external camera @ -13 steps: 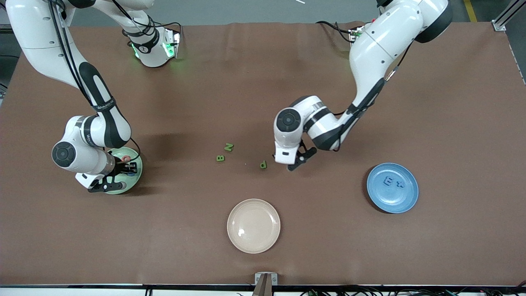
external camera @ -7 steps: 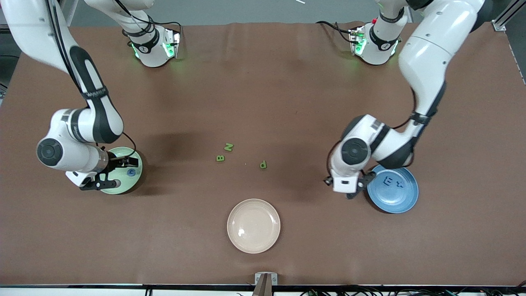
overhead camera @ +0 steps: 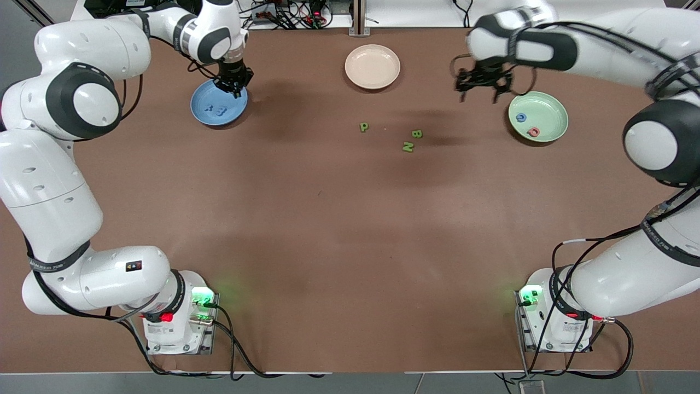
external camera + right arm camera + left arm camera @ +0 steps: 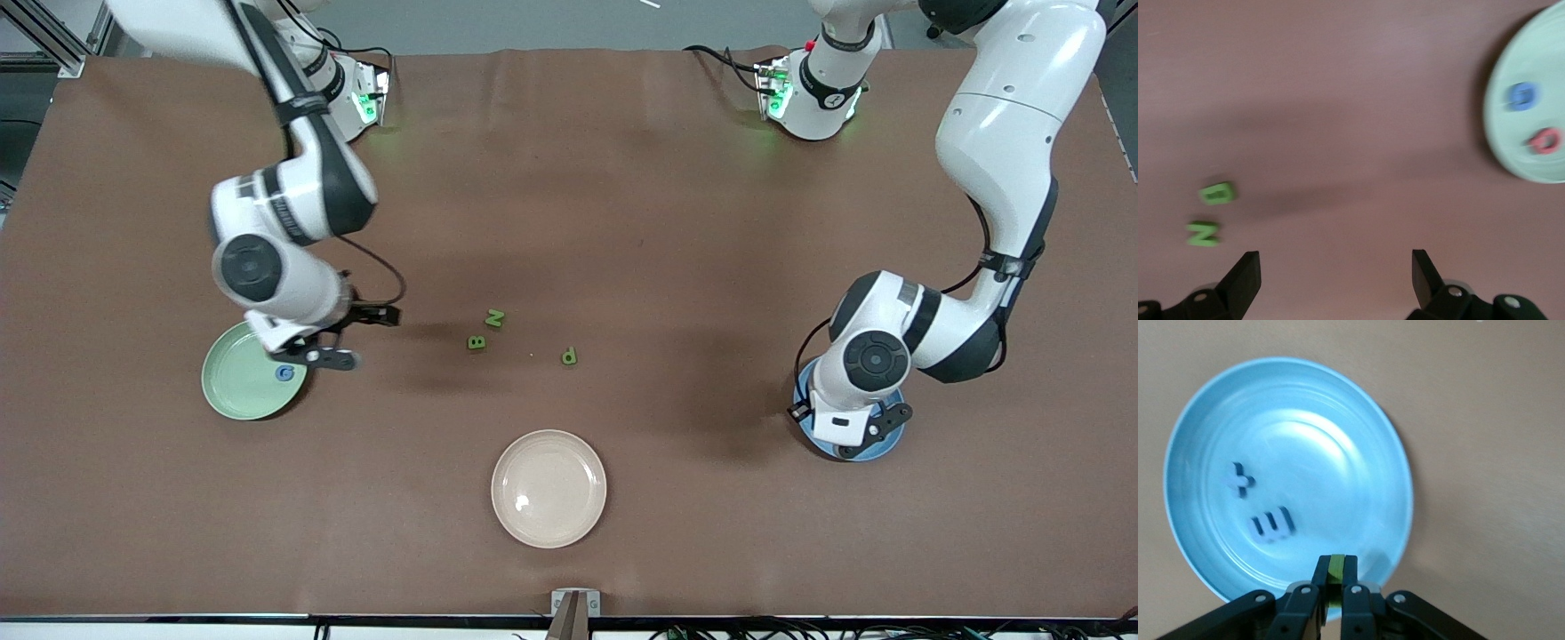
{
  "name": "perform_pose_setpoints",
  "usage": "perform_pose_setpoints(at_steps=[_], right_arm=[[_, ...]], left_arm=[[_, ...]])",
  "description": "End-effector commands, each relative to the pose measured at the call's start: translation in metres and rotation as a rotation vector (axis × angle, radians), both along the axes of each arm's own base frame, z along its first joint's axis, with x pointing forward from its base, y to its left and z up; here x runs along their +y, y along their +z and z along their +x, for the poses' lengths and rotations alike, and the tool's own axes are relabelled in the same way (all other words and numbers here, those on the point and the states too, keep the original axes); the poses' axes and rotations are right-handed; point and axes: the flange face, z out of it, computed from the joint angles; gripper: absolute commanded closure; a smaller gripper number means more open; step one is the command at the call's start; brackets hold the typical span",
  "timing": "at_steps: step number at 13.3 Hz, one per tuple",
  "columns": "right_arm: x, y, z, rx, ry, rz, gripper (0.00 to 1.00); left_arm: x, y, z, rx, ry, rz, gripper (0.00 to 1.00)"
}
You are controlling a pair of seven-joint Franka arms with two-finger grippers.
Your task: Sort upper and lower case letters into plates
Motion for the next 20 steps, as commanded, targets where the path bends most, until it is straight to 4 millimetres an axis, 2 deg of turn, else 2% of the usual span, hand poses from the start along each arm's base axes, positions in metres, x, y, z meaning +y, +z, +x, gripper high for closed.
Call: perform_pose_setpoints(at_steps=[1,2,3,4,6,10,13,14,17,19,20], right_arm=[[0.058,-0.027,-0.016,-0.047,0.008,0.006,0.0],[0.073,-0.037,-0.017,-0.076,0.032,0.024,0.0],[0.094,-0.052,-0.022,-0.104,0.068,0.041,0.0],[0.112,-0.063,-0.023,-0.136,0.105,0.053,0.0],[0.119,-0.088,-0.015,-0.126,0.213,0.065,0.0],[0.119,-0.12,-0.017,-0.11,0.233,0.063,0.0],[0.118,-0.137,-0.019,-0.113,0.233,0.065,0.0],[0.117,-0.142,-0.019,-0.114,0.231,0.066,0.01],[0.113,-0.15,-0.017,-0.115,0.22,0.067,0.14],[0.11,-0.156,-0.016,-0.11,0.216,0.064,0.23],[0.11,-0.156,-0.017,-0.109,0.217,0.063,0.29]], left_arm=[[0.019,0.001,-0.002,0.012,-0.005,0.02,0.7],[0.027,0.0,-0.001,0.012,0.008,0.021,0.44],[0.028,-0.001,-0.002,0.013,0.019,0.021,0.03],[0.023,0.0,-0.002,0.012,0.021,0.018,0.0],[0.002,0.009,-0.005,0.0,0.045,-0.001,0.0],[-0.097,0.025,-0.023,-0.05,0.119,-0.062,0.0],[-0.202,0.024,-0.04,-0.086,0.218,-0.119,0.0],[-0.228,0.022,-0.038,-0.108,0.284,-0.137,0.0],[-0.288,0.016,-0.045,-0.187,0.444,-0.196,0.0],[-0.309,0.013,-0.049,-0.249,0.509,-0.26,0.0],[-0.326,0.003,-0.058,-0.238,0.497,-0.263,0.0]])
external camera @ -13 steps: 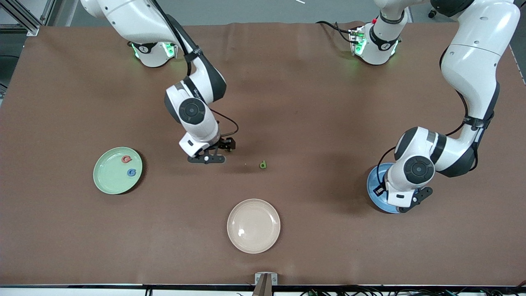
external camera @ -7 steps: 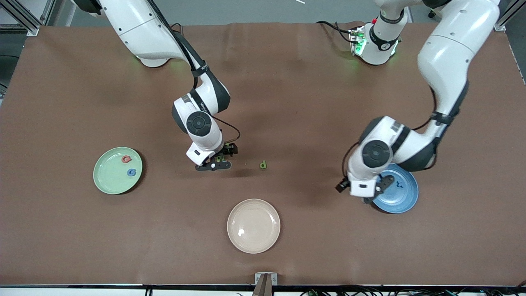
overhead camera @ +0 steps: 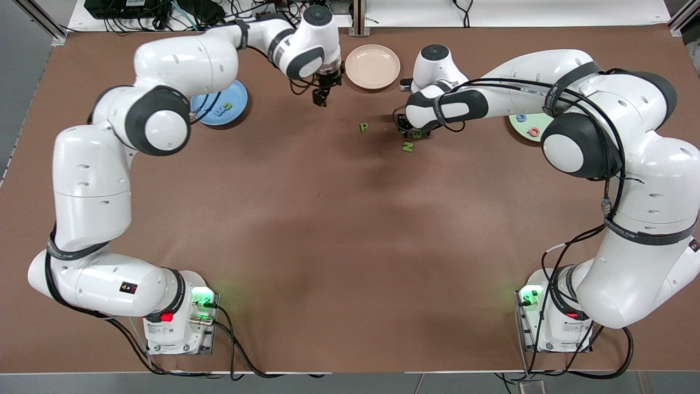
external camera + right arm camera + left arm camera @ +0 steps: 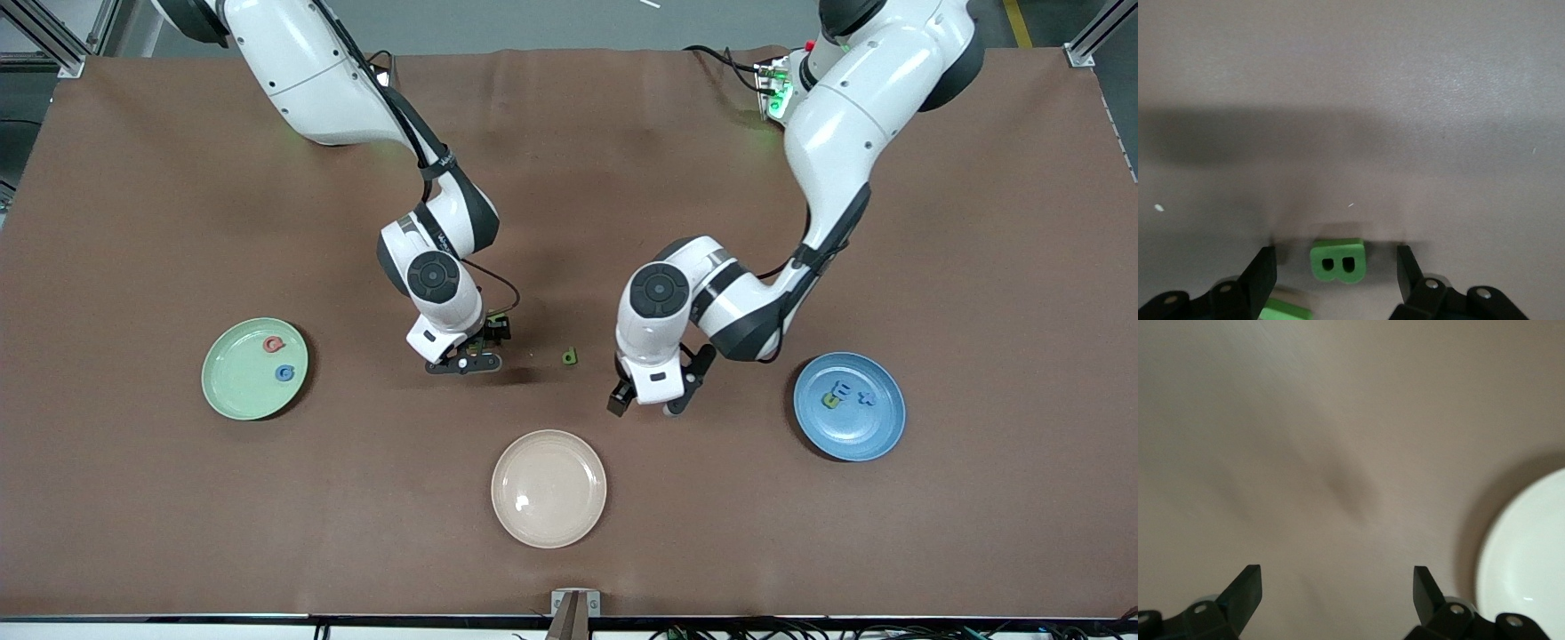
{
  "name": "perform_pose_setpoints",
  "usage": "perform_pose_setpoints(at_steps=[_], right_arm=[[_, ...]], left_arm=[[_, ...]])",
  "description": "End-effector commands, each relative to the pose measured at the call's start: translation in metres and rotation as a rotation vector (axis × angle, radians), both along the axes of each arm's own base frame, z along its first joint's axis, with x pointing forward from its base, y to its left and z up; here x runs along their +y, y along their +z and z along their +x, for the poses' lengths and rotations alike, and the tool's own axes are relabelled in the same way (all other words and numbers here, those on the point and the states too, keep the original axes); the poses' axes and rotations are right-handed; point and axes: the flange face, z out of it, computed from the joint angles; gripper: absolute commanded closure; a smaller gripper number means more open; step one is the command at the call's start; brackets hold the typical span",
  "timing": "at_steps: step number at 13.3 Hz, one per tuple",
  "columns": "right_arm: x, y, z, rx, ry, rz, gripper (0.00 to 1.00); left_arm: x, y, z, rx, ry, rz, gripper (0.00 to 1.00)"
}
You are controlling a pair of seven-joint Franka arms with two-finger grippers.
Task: Sort upper and lower case letters into plates
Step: 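Grasp the green b with the right gripper while the left gripper reaches P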
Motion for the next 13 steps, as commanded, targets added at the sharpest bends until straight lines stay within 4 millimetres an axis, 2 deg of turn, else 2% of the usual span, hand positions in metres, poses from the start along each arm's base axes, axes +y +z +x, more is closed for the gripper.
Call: perform_pose_setpoints(at_steps=[1,3,7,9,11,12,13], right_arm=[[-0.002,-0.003,0.001,0.001,0.002,0.004,0.34],[-0.003,-0.003,0.001,0.001,-0.001,0.004,0.48],[-0.002,-0.003,0.001,0.001,-0.006,0.005,0.72],[-0.001,-0.002,0.0,0.001,-0.006,0.005,0.77],[-0.003,0.001,0.002,0.004,-0.01,0.003,0.79],[-0.004,0.008,0.003,0.004,-0.015,0.004,0.8],[-0.007,0.023,0.003,0.018,-0.018,-0.008,0.81]], left_arm=[[-0.028,-0.011,-0.005,-0.008,0.036,-0.034,0.0],[-0.037,-0.019,-0.008,0.013,0.045,-0.05,0.0],[-0.071,-0.036,-0.023,0.045,0.04,-0.08,0.0],[-0.083,-0.043,-0.036,0.058,0.022,-0.069,0.0],[-0.088,-0.049,-0.046,0.089,0.014,-0.038,0.0],[-0.089,-0.052,-0.048,0.095,0.011,-0.036,0.0],[-0.092,-0.06,-0.053,0.104,-0.015,-0.03,0.0]])
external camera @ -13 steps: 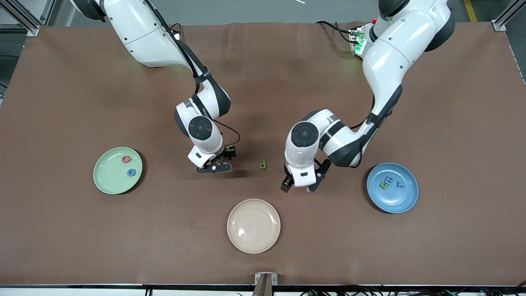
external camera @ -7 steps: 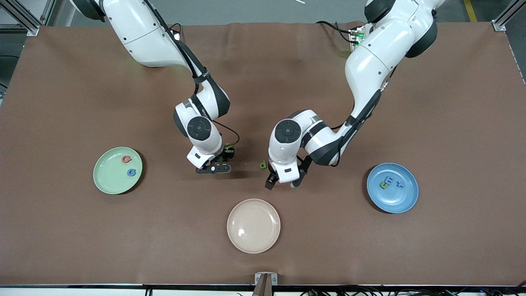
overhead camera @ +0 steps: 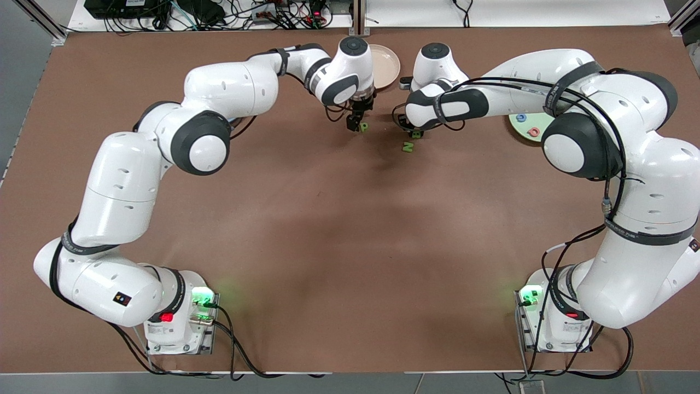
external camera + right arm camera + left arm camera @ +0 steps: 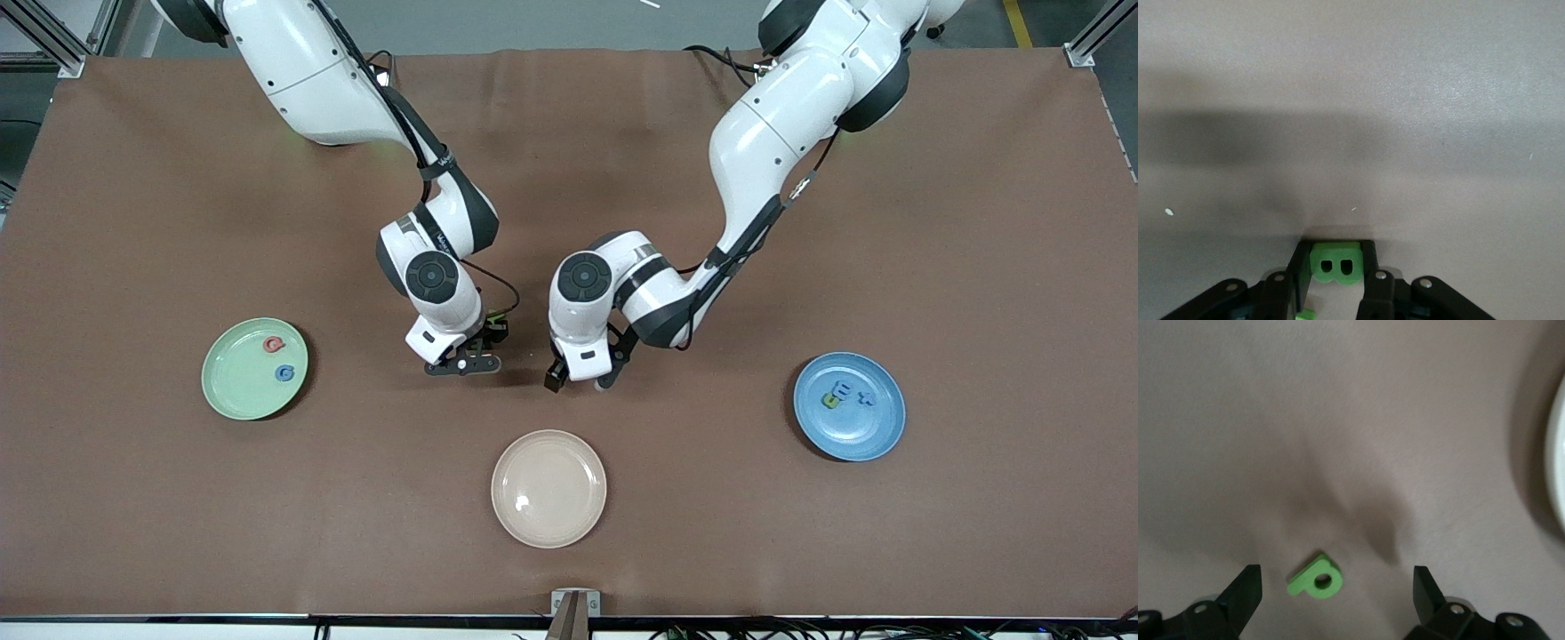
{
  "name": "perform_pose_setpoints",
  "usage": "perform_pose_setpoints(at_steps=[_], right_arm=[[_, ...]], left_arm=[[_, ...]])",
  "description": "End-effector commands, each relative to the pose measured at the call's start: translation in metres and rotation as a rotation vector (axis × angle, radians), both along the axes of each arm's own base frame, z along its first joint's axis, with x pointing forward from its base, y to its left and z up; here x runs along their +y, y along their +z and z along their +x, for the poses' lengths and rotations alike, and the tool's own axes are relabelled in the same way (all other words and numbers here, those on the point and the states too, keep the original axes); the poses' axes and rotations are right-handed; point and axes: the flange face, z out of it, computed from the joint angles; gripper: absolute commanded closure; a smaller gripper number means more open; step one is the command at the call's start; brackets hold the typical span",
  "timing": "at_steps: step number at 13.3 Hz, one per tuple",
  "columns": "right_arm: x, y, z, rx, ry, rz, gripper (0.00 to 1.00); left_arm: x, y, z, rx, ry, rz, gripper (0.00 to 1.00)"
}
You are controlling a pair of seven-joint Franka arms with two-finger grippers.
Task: Sort upper and lower case letters into plates
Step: 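Place the b on the green plate while the left gripper grasps green P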
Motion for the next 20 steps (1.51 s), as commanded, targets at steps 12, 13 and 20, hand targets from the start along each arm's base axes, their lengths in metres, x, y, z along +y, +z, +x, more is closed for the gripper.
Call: perform_pose_setpoints(at_steps=[12,13,20], right_arm=[[-0.272,0.172,0.042,0.18,-0.012,-0.005,0.82],[-0.303,0.165,0.043,0.188,0.001,0.009,0.82],[-0.449,0.061,0.045,0.118,0.166,0.077,0.82]], left_arm=[[-0.003,-0.02,-0.005,0.041,-0.098,0.039,0.62],[-0.002,-0.02,-0.004,0.041,-0.105,0.04,0.74],[0.027,0.012,0.024,0.018,-0.119,0.065,1.0]])
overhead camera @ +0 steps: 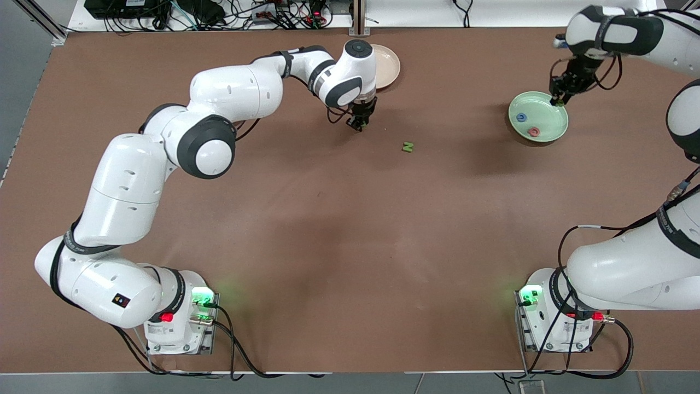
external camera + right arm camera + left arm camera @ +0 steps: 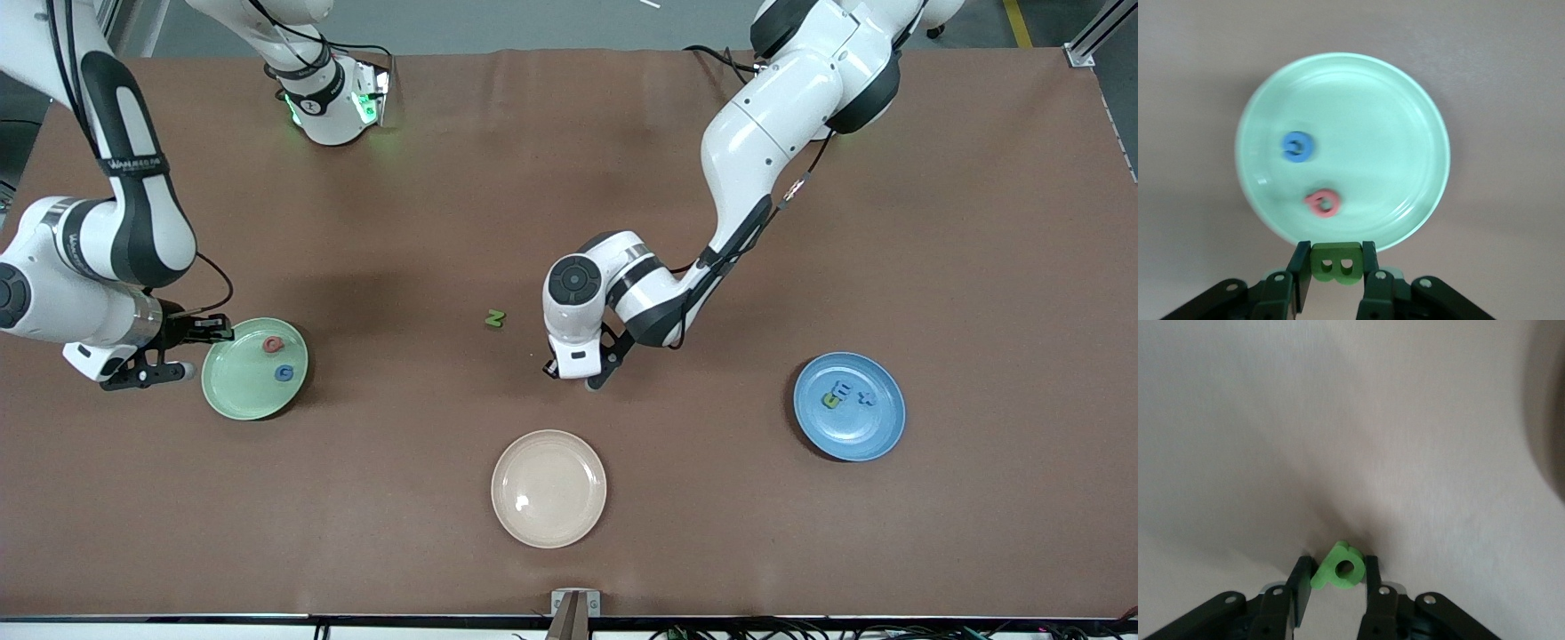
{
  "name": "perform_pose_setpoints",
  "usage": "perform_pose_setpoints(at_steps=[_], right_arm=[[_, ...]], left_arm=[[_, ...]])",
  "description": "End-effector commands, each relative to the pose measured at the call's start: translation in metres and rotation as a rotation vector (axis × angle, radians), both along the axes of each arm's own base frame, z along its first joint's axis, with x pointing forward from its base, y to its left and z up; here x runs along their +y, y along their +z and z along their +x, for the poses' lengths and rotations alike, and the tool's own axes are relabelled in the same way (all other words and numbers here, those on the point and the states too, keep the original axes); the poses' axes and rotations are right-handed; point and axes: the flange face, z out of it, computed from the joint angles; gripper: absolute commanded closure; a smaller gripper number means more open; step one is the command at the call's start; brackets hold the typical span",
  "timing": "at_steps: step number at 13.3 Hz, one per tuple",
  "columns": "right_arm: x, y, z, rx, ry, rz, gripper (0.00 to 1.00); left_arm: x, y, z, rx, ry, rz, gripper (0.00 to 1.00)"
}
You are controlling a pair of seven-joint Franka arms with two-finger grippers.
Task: Sort upper and lower case letters into plates
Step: 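Place the b on the green plate while the left gripper grasps green P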
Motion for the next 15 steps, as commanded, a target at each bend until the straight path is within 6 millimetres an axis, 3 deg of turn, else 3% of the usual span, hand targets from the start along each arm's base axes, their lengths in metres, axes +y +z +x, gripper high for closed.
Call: perform_pose_setpoints(at_steps=[1,4,8,12,15], right_arm=[[-0.008,-0.05,0.003,-0.014,0.114,0.032,0.82],[-0.014,-0.061,-0.001,-0.022,0.272,0.059,0.82],[-0.026,-0.08,-0.015,-0.052,0.401,0.074,0.82],[-0.021,-0.095,-0.026,-0.071,0.445,0.071,0.82],[-0.021,-0.095,-0.026,-0.073,0.447,0.071,0.78]], left_arm=[[0.039,0.03,0.034,-0.006,0.012,0.014,1.0],[0.084,0.043,0.046,0.071,-0.048,0.129,1.0],[0.162,0.082,0.072,0.166,-0.144,0.215,1.0],[0.265,0.104,0.082,0.188,-0.241,0.227,1.0],[0.337,0.094,0.077,0.146,-0.315,0.198,0.99]])
